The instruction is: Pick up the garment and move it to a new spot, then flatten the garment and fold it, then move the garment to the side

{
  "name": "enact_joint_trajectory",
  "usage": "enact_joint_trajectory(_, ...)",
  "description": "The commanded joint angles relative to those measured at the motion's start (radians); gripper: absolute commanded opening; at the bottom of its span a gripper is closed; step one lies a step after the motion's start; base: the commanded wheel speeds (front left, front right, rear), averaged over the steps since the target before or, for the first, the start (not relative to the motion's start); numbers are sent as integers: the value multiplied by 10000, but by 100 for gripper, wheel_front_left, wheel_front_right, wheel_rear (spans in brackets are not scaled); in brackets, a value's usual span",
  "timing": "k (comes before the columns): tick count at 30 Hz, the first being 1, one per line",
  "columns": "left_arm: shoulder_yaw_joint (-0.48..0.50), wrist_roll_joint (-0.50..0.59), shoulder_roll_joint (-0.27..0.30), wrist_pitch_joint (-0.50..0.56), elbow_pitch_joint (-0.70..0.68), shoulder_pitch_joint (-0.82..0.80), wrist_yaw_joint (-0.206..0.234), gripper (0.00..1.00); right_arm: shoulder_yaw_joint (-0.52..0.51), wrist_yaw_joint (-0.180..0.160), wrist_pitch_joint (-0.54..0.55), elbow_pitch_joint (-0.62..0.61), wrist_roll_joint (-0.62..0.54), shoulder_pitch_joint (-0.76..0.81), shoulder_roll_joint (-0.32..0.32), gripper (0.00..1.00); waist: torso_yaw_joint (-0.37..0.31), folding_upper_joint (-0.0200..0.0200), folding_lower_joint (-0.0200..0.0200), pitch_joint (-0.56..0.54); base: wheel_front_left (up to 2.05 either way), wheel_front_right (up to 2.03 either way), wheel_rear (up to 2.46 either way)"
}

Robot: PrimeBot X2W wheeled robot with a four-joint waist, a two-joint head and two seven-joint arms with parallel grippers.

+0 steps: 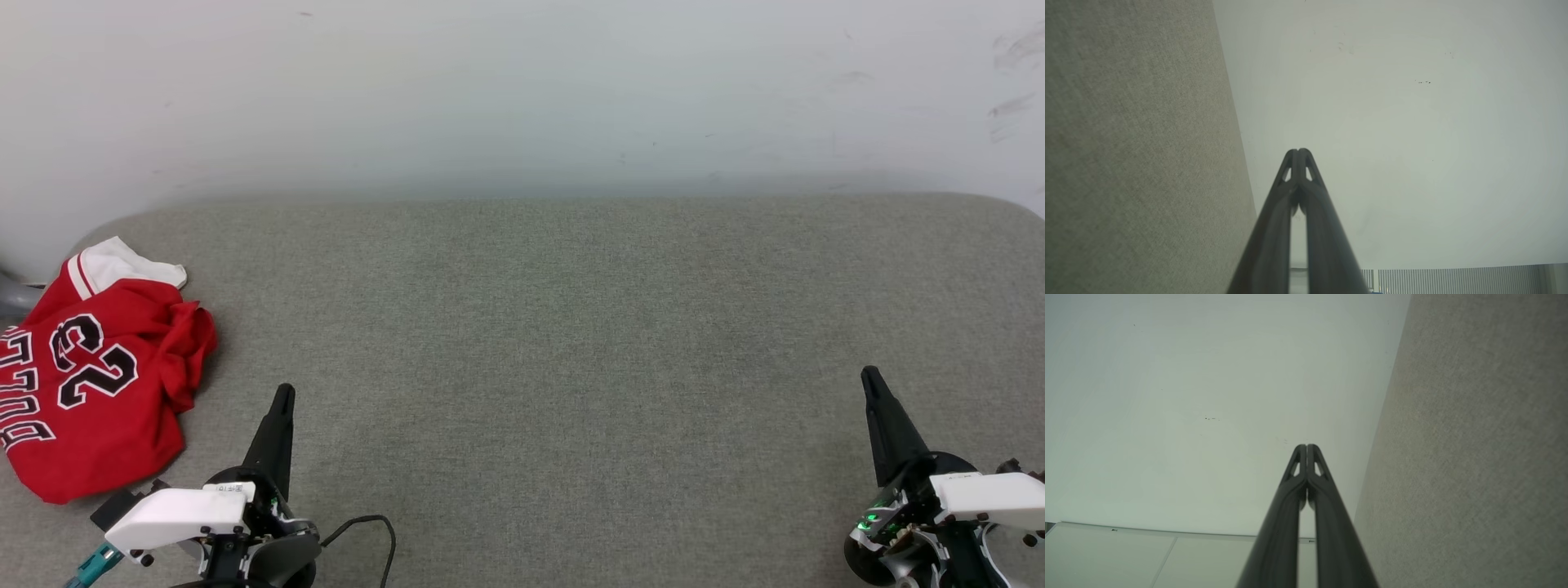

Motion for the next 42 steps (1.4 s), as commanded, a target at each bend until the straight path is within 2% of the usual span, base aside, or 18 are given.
enact_joint_trajectory(1,8,7,-1,18,2,-61,-40,0,6,-3,-7,14,-44,-116,20,0,0,0,0,0,0,0,0)
enact_joint_trajectory(42,11,7,-2,18,1,-61,-40,0,6,-3,-8,14,-45,-117,20,0,0,0,0,0,0,0,0)
